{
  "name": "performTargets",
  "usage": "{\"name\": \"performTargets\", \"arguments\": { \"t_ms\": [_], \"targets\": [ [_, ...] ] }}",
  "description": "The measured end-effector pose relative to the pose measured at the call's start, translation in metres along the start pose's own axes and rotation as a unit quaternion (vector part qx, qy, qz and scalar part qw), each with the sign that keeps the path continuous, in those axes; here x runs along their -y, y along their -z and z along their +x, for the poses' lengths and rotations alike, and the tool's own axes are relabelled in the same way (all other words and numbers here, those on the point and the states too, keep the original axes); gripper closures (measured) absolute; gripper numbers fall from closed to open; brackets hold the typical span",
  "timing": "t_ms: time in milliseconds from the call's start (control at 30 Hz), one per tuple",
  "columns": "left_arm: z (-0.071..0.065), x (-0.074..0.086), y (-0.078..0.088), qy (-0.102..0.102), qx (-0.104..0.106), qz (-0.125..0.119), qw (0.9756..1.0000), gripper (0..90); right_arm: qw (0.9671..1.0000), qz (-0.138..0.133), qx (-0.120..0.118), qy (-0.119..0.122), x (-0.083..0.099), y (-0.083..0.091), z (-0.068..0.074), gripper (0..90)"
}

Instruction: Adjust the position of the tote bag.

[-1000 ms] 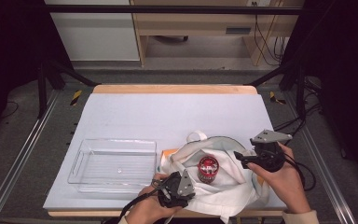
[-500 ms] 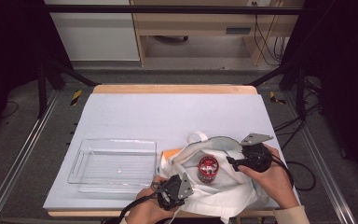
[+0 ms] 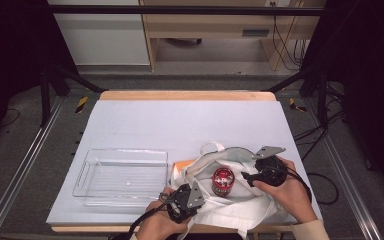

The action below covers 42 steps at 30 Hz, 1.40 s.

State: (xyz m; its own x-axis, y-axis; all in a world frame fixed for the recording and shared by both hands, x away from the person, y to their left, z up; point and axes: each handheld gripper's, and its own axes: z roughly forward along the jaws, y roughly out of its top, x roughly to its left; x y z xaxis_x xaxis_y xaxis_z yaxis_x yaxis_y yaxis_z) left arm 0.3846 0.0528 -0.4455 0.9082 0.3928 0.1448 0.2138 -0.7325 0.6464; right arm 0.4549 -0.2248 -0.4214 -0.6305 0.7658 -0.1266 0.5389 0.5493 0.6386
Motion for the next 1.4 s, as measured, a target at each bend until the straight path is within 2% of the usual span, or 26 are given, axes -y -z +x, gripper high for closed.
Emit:
{"name": "performTargets", "arguments": {
  "t_ms": [67,100,200,233,267,300,333,367,400,433,467,567,600,667,700,900,1100,1233,1400],
  "targets": [
    [0.0,0.0,0.002,0.002,-0.001,-0.006,1.0,85.2,1.0,0.002,0.0,0.003,0.0,-0.001,0.0,31.3],
    [0.0,-0.001,0.003,0.006,-0.001,-0.01,0.9999,85.3,1.0,0.003,-0.005,0.004,0.0,-0.002,0.001,35.3],
    [0.001,-0.001,0.003,0.005,-0.003,-0.013,0.9999,85.3,0.9999,0.006,-0.007,0.006,0.0,-0.004,0.003,39.2],
    [0.001,-0.002,0.004,0.007,-0.003,-0.015,0.9999,85.4,0.9998,0.006,-0.013,0.011,0.0,-0.006,0.005,43.9],
    [0.001,-0.002,0.005,0.007,-0.002,-0.017,0.9998,85.4,0.9998,0.006,-0.013,0.011,0.0,-0.006,0.005,43.9],
    [0.001,-0.002,0.006,0.007,-0.004,-0.019,0.9998,85.4,0.9997,0.011,-0.013,0.018,0.0,-0.008,0.007,48.3],
    [0.001,-0.002,0.006,0.007,-0.004,-0.019,0.9998,85.4,0.9997,0.011,-0.013,0.018,0.0,-0.008,0.007,48.3],
    [0.001,-0.002,0.006,0.008,-0.005,-0.021,0.9997,85.4,0.9996,0.016,-0.01,0.023,-0.001,-0.009,0.009,55.1],
    [0.001,-0.002,0.006,0.008,-0.005,-0.021,0.9997,85.5,0.9996,0.016,-0.01,0.023,-0.001,-0.009,0.009,55.1],
    [0.0,-0.002,0.006,0.006,-0.003,-0.02,0.9998,85.5,0.9992,0.023,-0.008,0.032,-0.001,-0.012,0.01,62.7],
    [0.0,-0.002,0.006,0.006,-0.003,-0.02,0.9998,85.5,0.9992,0.023,-0.008,0.032,-0.001,-0.012,0.01,62.7],
    [0.0,0.0,0.006,0.009,0.0,-0.019,0.9998,85.6,0.999,0.027,-0.007,0.034,-0.002,-0.013,0.01,72.4],
    [0.0,0.001,0.006,0.009,0.0,-0.018,0.9998,85.6,0.999,0.027,-0.007,0.034,-0.002,-0.013,0.01,72.4],
    [0.0,0.002,0.005,0.008,0.0,-0.015,0.9999,85.7,0.9992,0.026,-0.006,0.031,-0.004,-0.013,0.009,79.1],
    [-0.001,0.004,0.004,0.011,0.003,-0.015,0.9998,85.9,0.9995,0.022,-0.004,0.021,-0.005,-0.011,0.006,81.7],
    [-0.003,0.005,0.006,0.005,0.007,-0.011,0.9999,86.9,0.9999,0.005,-0.015,0.001,-0.011,-0.008,-0.005,84.1],
    [-0.003,0.008,0.004,0.004,0.009,-0.006,0.9999,87.2,0.9995,0.008,-0.023,-0.017,-0.011,-0.017,-0.012,84.5],
    [-0.005,0.009,0.003,0.001,0.008,-0.004,1.0,87.6,0.9985,0.005,-0.032,-0.045,-0.008,-0.024,-0.019,84.8],
    [-0.005,0.01,0.003,-0.001,0.009,0.001,1.0,87.9,0.9981,0.001,-0.03,-0.053,-0.006,-0.024,-0.021,85.0]
  ]
}}
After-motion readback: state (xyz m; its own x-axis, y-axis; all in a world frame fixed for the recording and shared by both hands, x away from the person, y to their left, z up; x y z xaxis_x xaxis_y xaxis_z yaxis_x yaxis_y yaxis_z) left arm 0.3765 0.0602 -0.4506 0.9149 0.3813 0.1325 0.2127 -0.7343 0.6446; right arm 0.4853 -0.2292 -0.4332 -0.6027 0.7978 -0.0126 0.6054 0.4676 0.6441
